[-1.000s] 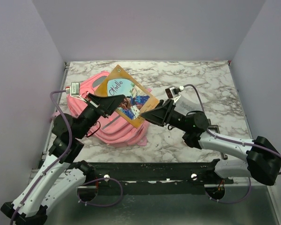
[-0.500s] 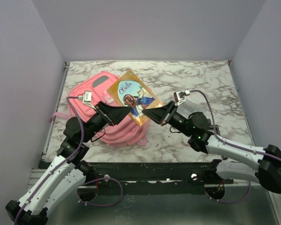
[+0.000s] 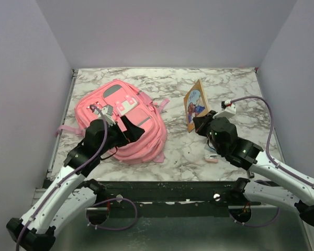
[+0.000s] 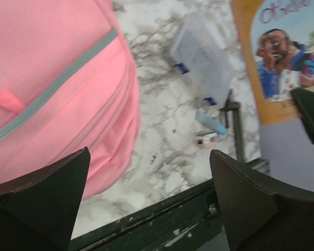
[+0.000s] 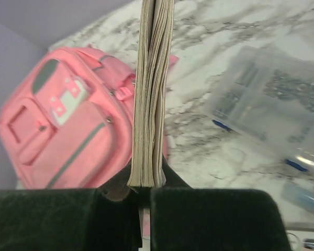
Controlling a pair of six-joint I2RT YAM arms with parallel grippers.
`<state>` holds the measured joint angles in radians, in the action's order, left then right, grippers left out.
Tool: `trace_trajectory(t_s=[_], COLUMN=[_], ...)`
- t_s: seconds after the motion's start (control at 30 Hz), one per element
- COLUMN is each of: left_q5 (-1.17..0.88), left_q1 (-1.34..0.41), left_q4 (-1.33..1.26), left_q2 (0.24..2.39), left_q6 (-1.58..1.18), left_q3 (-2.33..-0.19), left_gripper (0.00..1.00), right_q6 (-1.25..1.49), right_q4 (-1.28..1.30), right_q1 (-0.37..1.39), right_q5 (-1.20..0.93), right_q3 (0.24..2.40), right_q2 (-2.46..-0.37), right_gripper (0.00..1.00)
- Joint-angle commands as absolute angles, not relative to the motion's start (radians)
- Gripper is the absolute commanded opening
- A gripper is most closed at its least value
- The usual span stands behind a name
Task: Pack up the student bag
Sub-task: Place the book in the student bag.
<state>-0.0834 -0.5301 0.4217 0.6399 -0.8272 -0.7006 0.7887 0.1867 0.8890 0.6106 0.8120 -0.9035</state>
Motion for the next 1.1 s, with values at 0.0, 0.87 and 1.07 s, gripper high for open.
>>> trace_trajectory(t_s=[0.0,0.87,1.07], left_q5=[-0.062,0.375,0.416], left_q1=[-0.532,-0.923,-0.924], left_q4=[0.617,0.873,0.875], left_q2=[0.848,1.498,1.415], left_q6=[-0.696,-0.491,-0.486], left_q3=[-0.778,-1.117,-1.154], left_gripper=[0.98,0.24,0.0], right_q6=[0.646,0.671,0.688], right_q4=[0.398,0.366,0.359], right_q1=[0.889,0.887,0.887], right_q5=[0.734,0.517,0.466], right_q3=[0.804,0.705,0.682], right_q2=[-0.852,-0.702,-0.735], right_gripper=[0.01,0.01,0.01])
